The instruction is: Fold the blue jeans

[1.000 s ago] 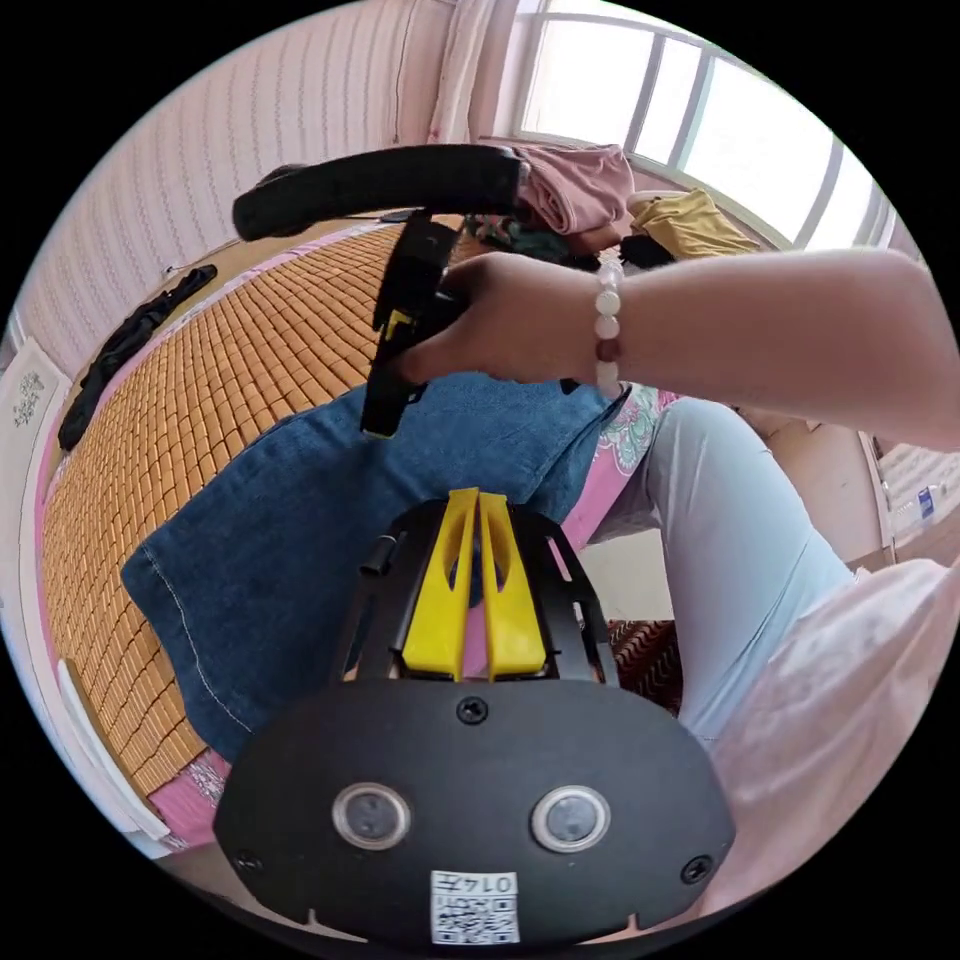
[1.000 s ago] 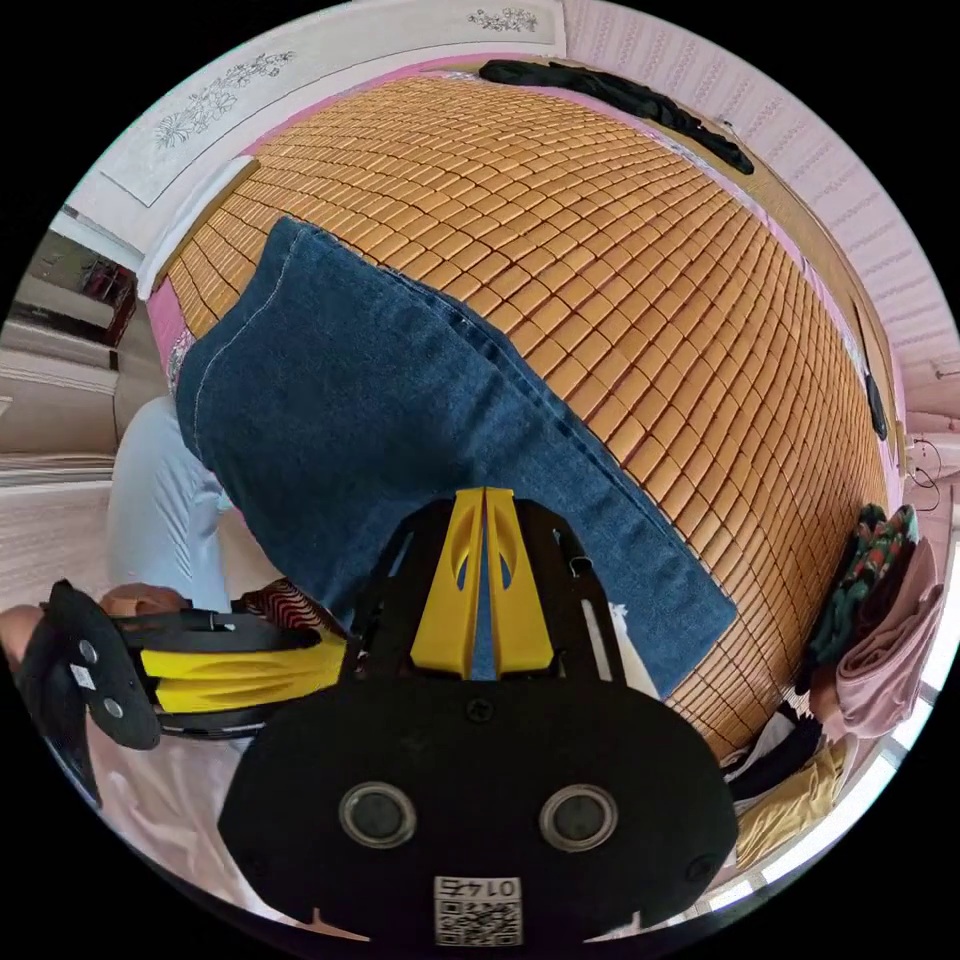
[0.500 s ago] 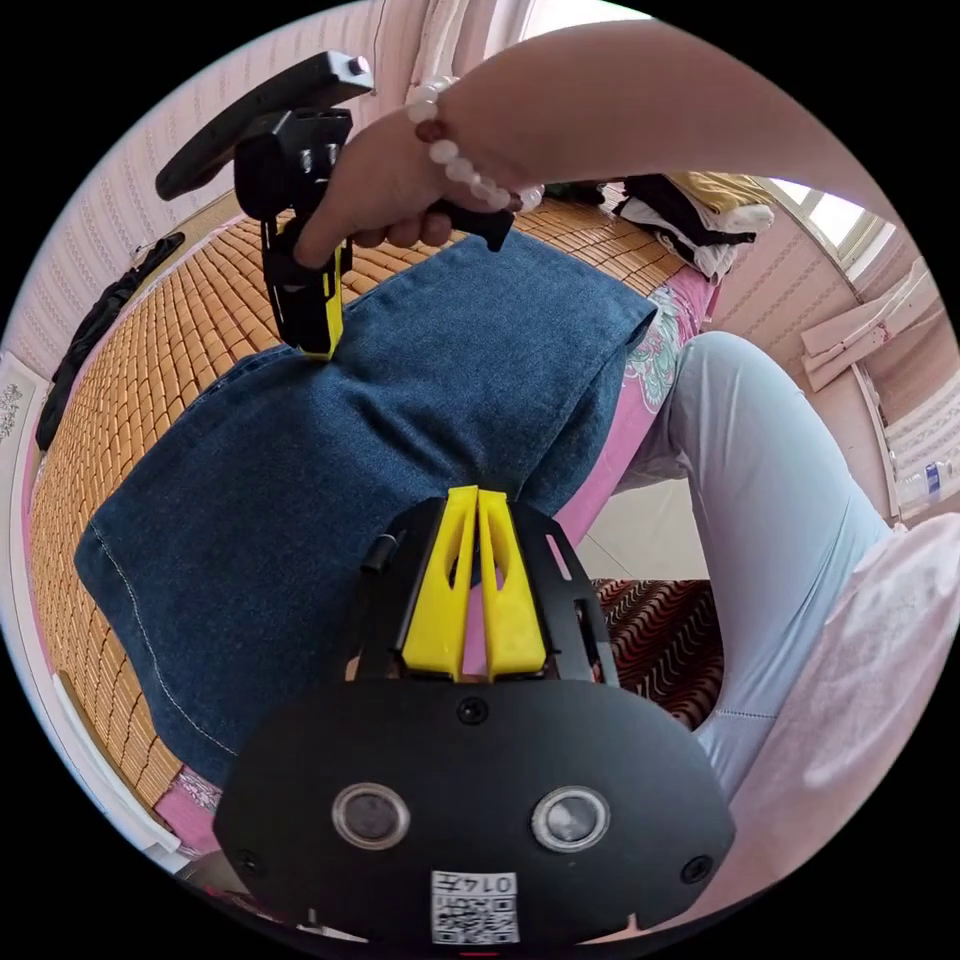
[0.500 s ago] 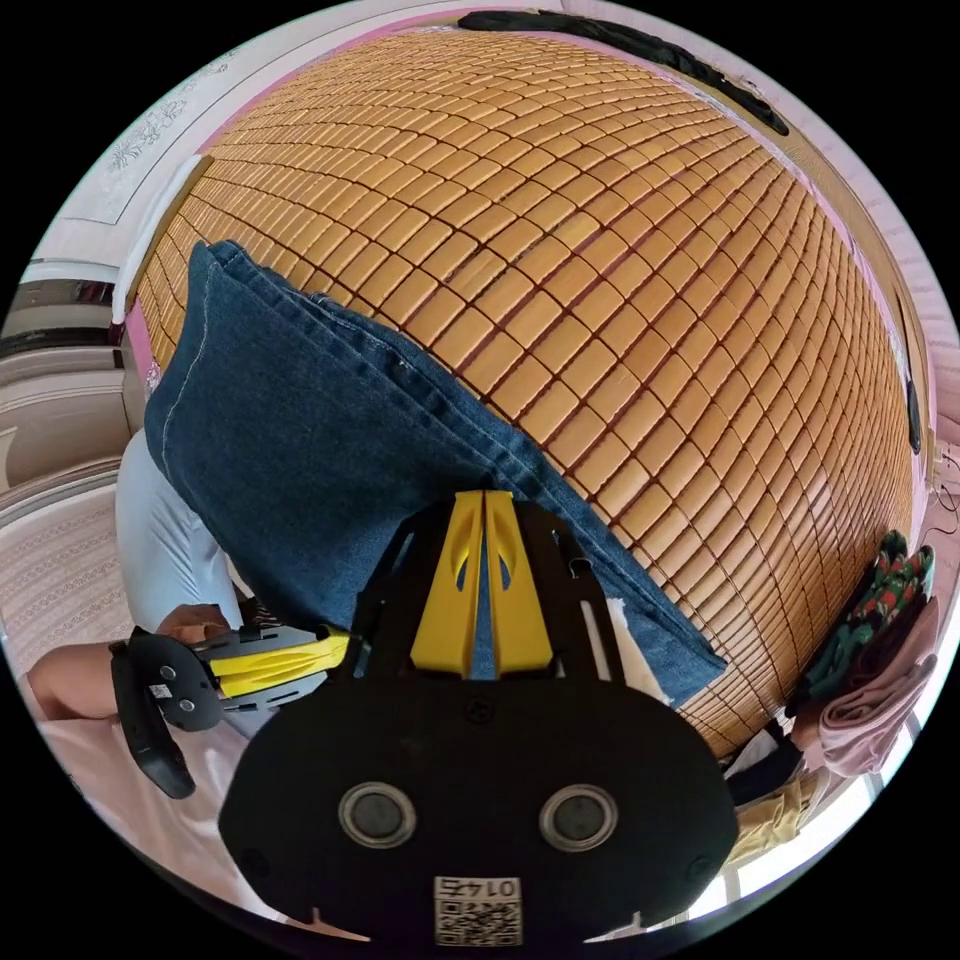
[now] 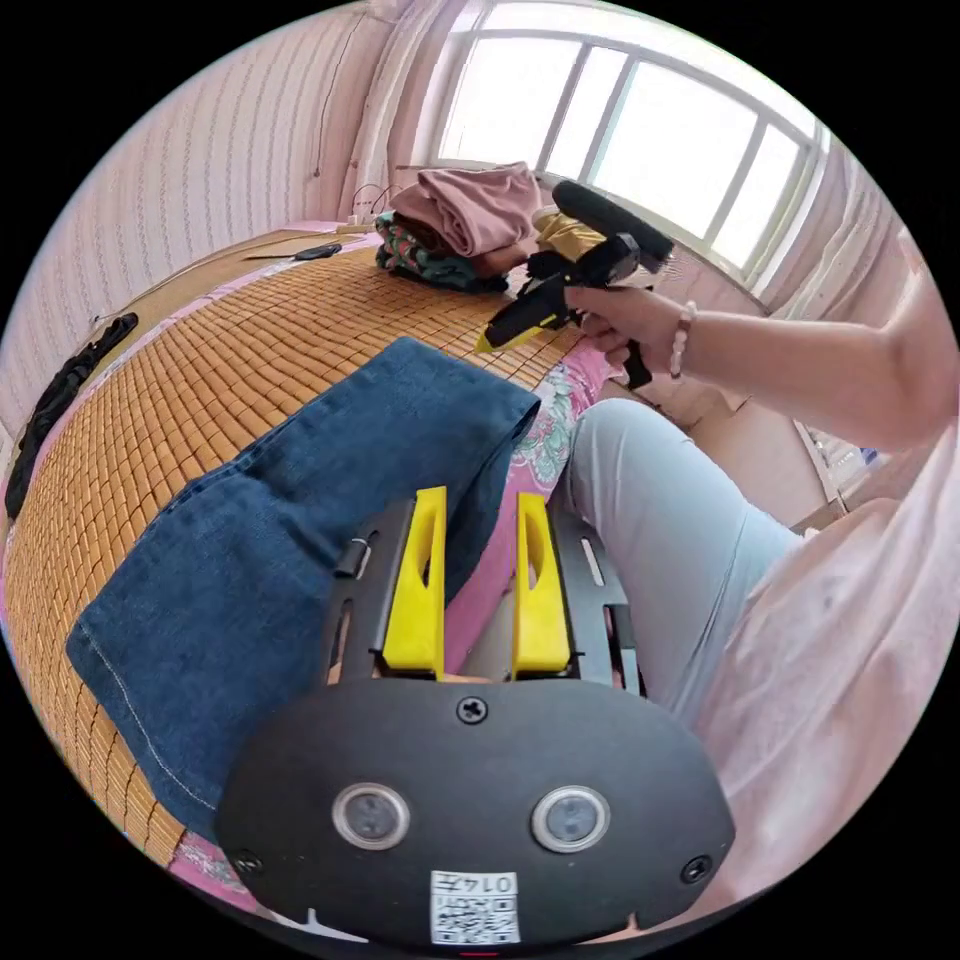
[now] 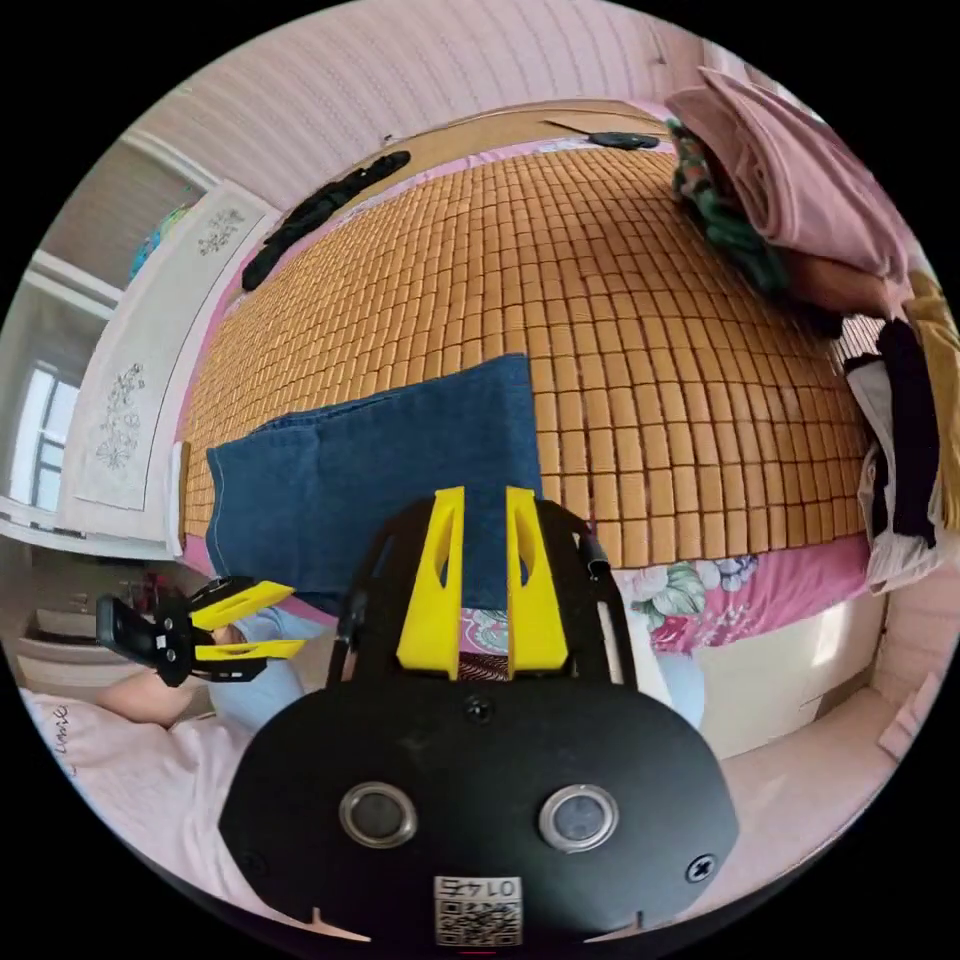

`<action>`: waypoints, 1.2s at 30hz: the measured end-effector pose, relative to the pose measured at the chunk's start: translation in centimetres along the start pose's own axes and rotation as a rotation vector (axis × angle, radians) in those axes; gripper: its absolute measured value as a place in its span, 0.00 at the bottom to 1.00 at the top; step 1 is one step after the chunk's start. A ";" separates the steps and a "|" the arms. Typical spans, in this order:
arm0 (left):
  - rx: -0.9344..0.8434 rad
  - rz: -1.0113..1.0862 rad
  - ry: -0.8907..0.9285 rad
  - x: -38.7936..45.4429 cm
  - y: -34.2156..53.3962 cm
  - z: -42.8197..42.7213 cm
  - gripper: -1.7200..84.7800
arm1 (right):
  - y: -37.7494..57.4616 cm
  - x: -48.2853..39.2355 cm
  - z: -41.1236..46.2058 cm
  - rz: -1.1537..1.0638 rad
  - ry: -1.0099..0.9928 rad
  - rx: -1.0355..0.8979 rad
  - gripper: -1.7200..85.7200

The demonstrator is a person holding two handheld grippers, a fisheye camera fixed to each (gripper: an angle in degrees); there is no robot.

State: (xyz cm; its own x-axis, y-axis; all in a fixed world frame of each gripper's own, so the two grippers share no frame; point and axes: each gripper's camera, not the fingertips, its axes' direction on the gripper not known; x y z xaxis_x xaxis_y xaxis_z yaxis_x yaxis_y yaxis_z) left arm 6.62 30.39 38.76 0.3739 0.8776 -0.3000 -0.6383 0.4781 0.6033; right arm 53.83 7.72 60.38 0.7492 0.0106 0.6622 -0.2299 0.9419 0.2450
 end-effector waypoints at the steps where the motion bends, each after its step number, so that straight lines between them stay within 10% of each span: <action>1: 0.011 0.026 0.003 0.8 -0.5 0.2 0.15 | 0.7 1.1 -0.8 0.024 -0.019 0.002 0.14; 9: -0.044 0.083 -0.036 3.0 -3.0 1.7 0.18 | 1.6 5.0 -4.7 0.160 -0.237 -0.164 0.09; 23: 0.008 0.048 -0.202 6.4 -4.0 0.6 0.05 | 4.7 -3.1 -29.7 -0.218 -0.639 -0.035 0.08; 32: -0.071 0.151 -0.111 7.5 -2.9 1.0 0.03 | 2.5 6.3 -29.6 0.196 -0.767 0.073 0.25; 36: -0.066 0.214 -0.106 8.4 -2.4 0.5 0.03 | 1.6 5.3 -29.2 0.198 -0.701 0.032 0.07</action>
State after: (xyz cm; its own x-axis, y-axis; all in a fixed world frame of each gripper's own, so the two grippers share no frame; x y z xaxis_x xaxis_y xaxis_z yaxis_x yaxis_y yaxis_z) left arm 11.70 36.60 35.16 0.2916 0.9524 -0.0892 -0.7517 0.2859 0.5944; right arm 75.58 19.07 43.57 0.1200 -0.0480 0.9916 -0.3461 0.9341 0.0871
